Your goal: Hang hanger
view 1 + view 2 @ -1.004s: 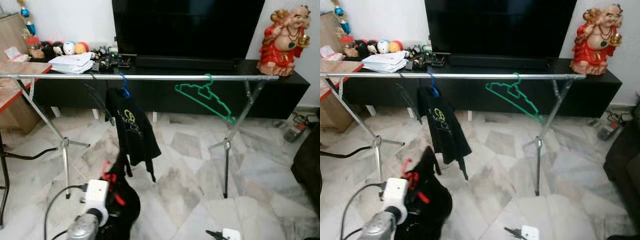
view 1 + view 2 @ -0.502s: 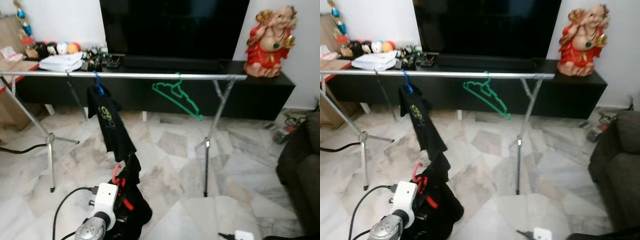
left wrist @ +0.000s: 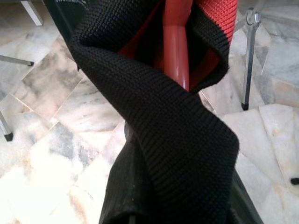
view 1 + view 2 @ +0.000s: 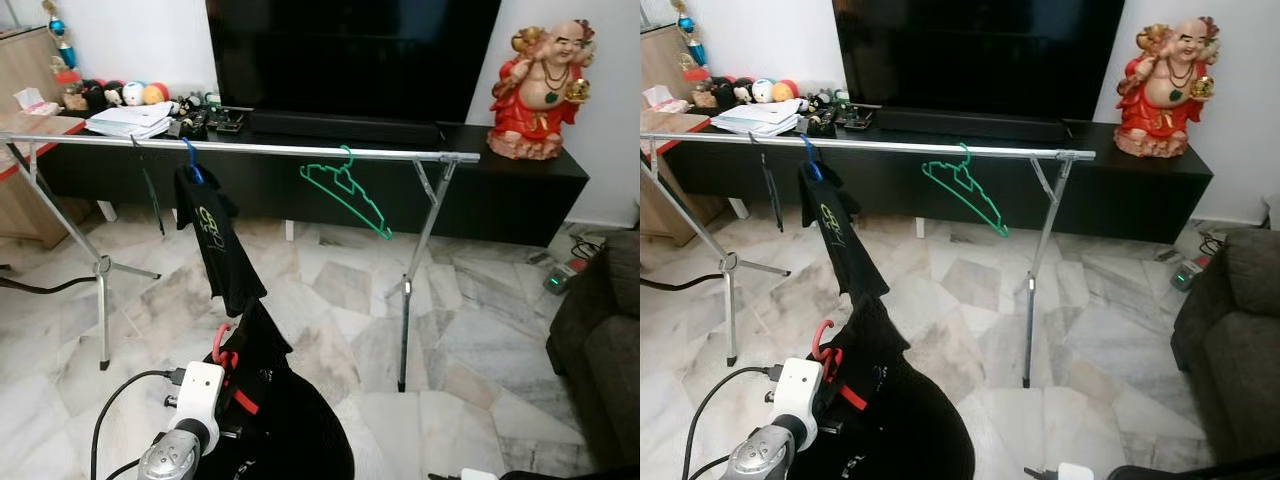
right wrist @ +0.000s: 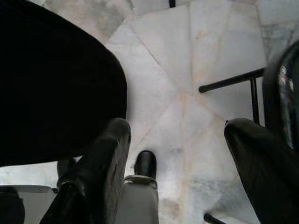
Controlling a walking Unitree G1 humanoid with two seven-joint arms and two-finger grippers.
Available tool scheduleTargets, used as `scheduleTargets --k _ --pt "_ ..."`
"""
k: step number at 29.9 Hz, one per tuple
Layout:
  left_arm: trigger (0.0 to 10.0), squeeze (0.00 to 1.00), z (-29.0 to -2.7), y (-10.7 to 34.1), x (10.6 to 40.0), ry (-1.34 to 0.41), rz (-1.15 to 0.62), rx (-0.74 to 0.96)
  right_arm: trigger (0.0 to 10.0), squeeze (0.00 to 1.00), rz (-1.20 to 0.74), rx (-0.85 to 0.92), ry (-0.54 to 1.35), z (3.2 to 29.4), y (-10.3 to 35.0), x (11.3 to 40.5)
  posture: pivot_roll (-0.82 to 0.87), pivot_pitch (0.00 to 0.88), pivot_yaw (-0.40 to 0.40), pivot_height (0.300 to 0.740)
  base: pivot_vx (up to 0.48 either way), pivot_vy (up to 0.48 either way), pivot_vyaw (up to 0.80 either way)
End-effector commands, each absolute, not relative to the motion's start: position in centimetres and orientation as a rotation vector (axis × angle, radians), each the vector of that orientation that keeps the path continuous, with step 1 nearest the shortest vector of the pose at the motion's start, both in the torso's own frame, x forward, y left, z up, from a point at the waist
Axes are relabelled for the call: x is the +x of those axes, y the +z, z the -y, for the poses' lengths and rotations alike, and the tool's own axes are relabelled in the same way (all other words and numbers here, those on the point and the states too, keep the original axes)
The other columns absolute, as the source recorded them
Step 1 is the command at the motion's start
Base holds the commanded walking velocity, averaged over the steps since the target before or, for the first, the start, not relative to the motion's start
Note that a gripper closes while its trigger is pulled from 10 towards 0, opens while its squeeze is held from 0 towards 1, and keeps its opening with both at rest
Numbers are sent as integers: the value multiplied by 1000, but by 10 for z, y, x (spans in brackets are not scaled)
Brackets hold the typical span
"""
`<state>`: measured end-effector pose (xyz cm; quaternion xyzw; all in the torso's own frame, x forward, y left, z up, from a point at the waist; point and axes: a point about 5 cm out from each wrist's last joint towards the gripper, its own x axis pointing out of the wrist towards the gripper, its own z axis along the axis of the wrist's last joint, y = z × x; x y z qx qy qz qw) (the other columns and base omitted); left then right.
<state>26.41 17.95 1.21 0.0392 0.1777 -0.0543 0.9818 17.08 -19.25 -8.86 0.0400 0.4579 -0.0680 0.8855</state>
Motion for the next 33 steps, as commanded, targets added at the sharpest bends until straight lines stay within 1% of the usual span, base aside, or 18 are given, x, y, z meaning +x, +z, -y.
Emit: scheduleTargets --k 1,10,15,21,28,33 --pt "10000 0 -183 21 269 -96 -316 90 10000 0 -955 83 -137 192 -89 169 15 44 0 740 375 0 0" --pt "10000 0 -180 18 269 -112 -326 98 10000 0 -955 92 -134 192 -90 168 14 42 -2 740 390 0 0" --pt "10000 0 -179 19 270 -119 -325 99 10000 0 -938 122 -140 182 -87 178 14 40 -2 740 400 0 0" --pt "10000 0 -179 18 271 -116 -325 101 10000 0 -924 129 -129 179 -84 185 12 40 -1 740 402 0 0" --pt "10000 0 -179 18 272 -112 -324 102 10000 0 -921 113 -146 202 -81 184 15 41 -2 740 402 0 0" --pt "10000 0 -180 18 272 -108 -324 103 10000 0 -923 112 -153 214 -81 180 15 40 -2 740 403 0 0"
